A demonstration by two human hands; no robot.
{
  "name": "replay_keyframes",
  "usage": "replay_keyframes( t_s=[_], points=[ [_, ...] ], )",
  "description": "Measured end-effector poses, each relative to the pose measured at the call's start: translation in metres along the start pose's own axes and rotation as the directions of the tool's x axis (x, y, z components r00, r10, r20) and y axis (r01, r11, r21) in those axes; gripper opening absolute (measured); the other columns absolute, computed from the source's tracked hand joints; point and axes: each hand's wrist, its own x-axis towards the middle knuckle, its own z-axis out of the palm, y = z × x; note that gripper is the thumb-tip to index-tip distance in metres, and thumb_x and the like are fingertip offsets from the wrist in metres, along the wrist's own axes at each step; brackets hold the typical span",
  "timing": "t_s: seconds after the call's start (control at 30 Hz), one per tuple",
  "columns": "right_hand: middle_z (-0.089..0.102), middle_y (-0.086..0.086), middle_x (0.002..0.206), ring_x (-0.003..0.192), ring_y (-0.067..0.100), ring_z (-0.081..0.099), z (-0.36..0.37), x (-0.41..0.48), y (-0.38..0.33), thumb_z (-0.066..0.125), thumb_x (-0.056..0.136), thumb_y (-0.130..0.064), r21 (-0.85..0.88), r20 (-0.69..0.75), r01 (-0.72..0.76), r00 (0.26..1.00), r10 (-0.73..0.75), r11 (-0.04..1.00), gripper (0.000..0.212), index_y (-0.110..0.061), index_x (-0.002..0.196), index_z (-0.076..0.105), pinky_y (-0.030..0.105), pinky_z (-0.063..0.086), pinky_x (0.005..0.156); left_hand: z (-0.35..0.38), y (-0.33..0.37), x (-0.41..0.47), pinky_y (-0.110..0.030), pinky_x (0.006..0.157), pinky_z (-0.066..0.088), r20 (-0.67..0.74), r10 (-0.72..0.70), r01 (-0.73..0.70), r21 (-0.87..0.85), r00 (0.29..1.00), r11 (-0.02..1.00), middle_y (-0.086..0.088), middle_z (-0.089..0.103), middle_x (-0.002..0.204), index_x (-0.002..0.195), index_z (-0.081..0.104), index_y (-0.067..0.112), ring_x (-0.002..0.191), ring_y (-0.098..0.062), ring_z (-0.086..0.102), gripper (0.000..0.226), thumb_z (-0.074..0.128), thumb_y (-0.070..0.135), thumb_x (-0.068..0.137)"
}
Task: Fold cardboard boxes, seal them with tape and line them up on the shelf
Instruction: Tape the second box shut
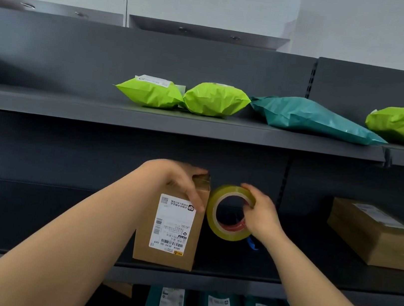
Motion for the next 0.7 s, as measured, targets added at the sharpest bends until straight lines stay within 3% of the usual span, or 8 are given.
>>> replay_keyframes(
  t_s=[0.17, 0.27, 0.4, 0.53, 0.7],
  points=[
    [0.053, -0.003, 0.128, 0.111, 0.016, 0.056, -0.015, -0.007, 0.008, 0.059, 0.094, -0.012, 0.247, -0.107, -0.040, 0.992, 0.068, 0.968, 0.052, -0.027, 0.141, 0.045, 0.027, 0.047, 0.091, 0.009, 0.011, 0.000, -0.038, 0.110, 0.037, -0.207, 0.096, -0.111, -0.064, 0.974, 0.992, 0.005, 0.034, 0.155, 0.151, 0.024, 0.038, 0.139, -0.022, 0.036, 0.117, 0.088, 0.055, 0.055],
    [0.063, -0.001, 0.117, 0.106, 0.017, 0.060, -0.029, -0.005, 0.008, 0.070, 0.087, -0.021, 0.481, -0.133, -0.105, 0.973, 0.191, 0.870, 0.048, -0.020, 0.132, 0.053, 0.031, 0.049, 0.093, 0.019, 0.008, -0.002, -0.041, 0.112, 0.036, -0.366, 0.143, -0.226, -0.196, 0.920, 0.954, 0.005, 0.039, 0.152, 0.148, 0.029, 0.043, 0.138, -0.021, 0.037, 0.120, 0.089, 0.060, 0.046],
    [0.073, 0.003, 0.102, 0.095, 0.020, 0.070, -0.037, -0.005, -0.002, 0.074, 0.082, -0.013, 0.692, -0.042, -0.127, 0.976, 0.215, 0.711, 0.033, -0.021, 0.112, 0.062, 0.041, 0.055, 0.089, 0.043, -0.001, -0.008, -0.032, 0.108, 0.039, -0.501, 0.117, -0.401, -0.509, 0.858, 0.761, 0.011, 0.047, 0.138, 0.145, 0.038, 0.040, 0.127, -0.011, 0.046, 0.120, 0.091, 0.055, 0.038],
    [0.074, 0.006, 0.097, 0.091, 0.020, 0.072, -0.033, 0.000, -0.021, 0.075, 0.083, -0.013, 0.669, 0.009, -0.088, 0.994, 0.111, 0.738, 0.042, -0.021, 0.120, 0.056, 0.044, 0.057, 0.084, 0.067, -0.015, -0.016, -0.026, 0.097, 0.042, -0.537, 0.042, -0.454, -0.667, 0.843, 0.590, 0.018, 0.048, 0.121, 0.145, 0.040, 0.037, 0.114, -0.006, 0.051, 0.110, 0.089, 0.045, 0.047],
    [0.069, 0.002, 0.106, 0.094, 0.018, 0.069, -0.032, 0.009, -0.021, 0.072, 0.086, -0.018, 0.452, -0.054, -0.042, 0.996, 0.074, 0.891, 0.047, -0.022, 0.129, 0.055, 0.037, 0.056, 0.087, 0.093, -0.056, -0.022, -0.042, 0.097, 0.052, -0.510, -0.043, -0.441, -0.781, 0.859, 0.442, 0.006, 0.055, 0.130, 0.143, 0.041, 0.040, 0.113, -0.018, 0.061, 0.116, 0.091, 0.055, 0.039]
  ],
)
